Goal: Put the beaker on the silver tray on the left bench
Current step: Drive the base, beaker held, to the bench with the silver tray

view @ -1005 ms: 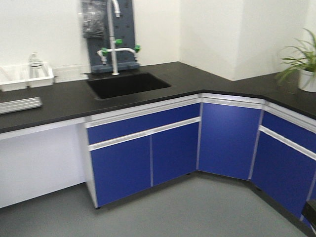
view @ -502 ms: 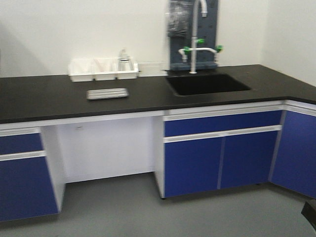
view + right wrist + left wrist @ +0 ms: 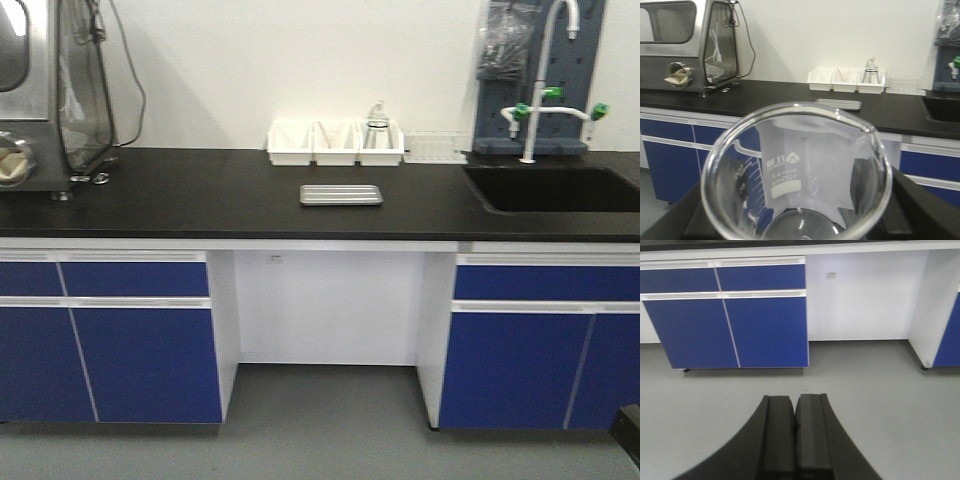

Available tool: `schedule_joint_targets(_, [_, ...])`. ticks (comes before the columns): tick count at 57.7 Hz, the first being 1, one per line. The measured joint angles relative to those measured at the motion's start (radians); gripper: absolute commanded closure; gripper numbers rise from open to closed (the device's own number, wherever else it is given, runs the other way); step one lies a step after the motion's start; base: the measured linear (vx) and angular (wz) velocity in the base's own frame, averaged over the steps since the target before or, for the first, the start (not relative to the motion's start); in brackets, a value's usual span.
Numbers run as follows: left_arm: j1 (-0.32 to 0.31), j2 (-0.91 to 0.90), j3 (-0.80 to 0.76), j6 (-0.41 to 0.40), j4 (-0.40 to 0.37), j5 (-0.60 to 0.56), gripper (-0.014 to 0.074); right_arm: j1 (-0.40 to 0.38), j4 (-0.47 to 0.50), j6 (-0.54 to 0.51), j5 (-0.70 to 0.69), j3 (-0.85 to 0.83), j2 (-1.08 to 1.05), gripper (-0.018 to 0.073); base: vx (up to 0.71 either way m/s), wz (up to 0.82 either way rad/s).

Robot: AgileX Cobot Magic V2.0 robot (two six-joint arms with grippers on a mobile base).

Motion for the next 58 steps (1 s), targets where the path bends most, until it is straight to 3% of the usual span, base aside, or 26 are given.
schedule_joint_targets(58, [0.0,0.0,0.0,0.0,0.0,0.0,0.0595,0.0,0.0,0.0,0.0,0.0,0.0,0.0567,0.37,0.06])
